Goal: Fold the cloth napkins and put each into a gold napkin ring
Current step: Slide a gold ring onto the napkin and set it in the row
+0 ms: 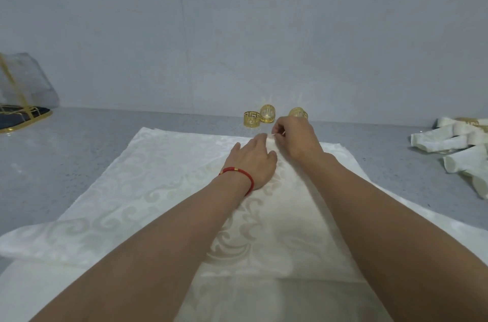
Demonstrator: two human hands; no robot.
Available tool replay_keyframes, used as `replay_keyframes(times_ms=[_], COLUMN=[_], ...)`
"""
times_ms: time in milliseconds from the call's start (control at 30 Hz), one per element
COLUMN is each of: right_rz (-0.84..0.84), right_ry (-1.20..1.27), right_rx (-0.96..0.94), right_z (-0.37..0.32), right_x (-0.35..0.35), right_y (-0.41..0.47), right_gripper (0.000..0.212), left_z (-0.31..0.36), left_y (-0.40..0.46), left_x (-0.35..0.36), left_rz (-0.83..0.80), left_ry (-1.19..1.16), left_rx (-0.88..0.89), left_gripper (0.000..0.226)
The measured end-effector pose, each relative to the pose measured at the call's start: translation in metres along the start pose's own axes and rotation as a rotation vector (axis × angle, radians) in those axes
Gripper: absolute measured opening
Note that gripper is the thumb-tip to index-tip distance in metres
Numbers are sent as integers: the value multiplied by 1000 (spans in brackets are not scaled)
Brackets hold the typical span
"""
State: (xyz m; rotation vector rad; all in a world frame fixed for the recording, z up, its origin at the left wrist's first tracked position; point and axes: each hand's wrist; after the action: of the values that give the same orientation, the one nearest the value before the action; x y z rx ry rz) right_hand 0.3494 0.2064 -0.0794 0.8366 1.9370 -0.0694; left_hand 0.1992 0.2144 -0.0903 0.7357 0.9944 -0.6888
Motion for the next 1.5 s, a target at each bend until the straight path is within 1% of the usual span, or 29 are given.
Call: replay_keyframes(times_ms=[67, 167, 267, 367, 433, 500, 567, 667, 733, 833, 933, 1000, 1133, 1233, 1300, 1367, 1400, 1433, 1500], right_rz=[-11, -27, -51, -71, -72, -69, -22, 45, 16, -55, -44, -31, -19, 0, -67, -173, -208, -223, -208], right_ry=[-22, -28, 26, 67, 113, 173, 245, 301, 234, 104, 69, 35, -85, -187, -198, -144, -84, -11, 117], right_rx=[-35, -48, -27, -16, 1, 20, 65, 148, 121, 86, 80, 43, -129, -246, -250, -194, -156, -117, -62], right_z=[6, 13, 16, 19, 22, 23, 23, 25, 26, 25, 24, 23, 23, 21, 22, 25, 27, 28, 32], right_x=[0, 4, 3, 3, 2, -1, -4, -6, -6, -5, -7, -9, -19, -25, -29, -35, -37, -37, -34], right_y=[-7, -11, -13, -13, -12, -13, -12, -8, -7, -9, -10, -11, -16, -17, -16, -15, -16, -17, -18], right_gripper=[24, 32, 36, 35, 35, 38, 38, 26, 18, 14, 11, 11, 21, 29, 30, 26, 22, 19, 16], left_z=[3, 1, -1, 2, 2, 1, -2, -5, -7, -11, -12, -11, -5, -5, -6, -7, -8, -9, -15], left_y=[-2, 4, 28, 48, 53, 56, 58, 60, 60, 59, 59, 60, 55, 48, 44, 41, 39, 37, 34], left_x=[-2, -7, -19, -26, -23, -18, -15, -13, -14, -16, -19, -21, -21, -23, -27, -30, -29, -28, -22], left_rz=[36, -6, -34, 54, 112, 149, 184, 200, 190, 159, 110, 76, 61, 78, 39, -16, -10, 32, 181], left_ry=[-33, -17, 88, 281, 339, 366, 351, 285, 260, 232, 261, 294, 444, 540, 572, 514, 448, 358, 116], left_rx=[-11, -40, -89, -95, -103, -90, -85, -70, -38, 17, 76, 109, 202, 318, 366, 357, 332, 291, 172], left_gripper=[58, 58, 53, 36, 24, 16, 15, 15, 14, 15, 14, 18, 23, 17, 13, 17, 20, 23, 22])
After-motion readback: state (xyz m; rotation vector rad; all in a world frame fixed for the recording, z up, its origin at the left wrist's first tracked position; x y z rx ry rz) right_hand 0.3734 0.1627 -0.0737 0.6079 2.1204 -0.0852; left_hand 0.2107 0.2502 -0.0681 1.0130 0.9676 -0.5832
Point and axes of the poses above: each hand's wrist, its own y-axis towards the middle knuckle, its own x-axis out of the palm, z = x × y, and after that the axes turned 15 degrees about x, right-handed
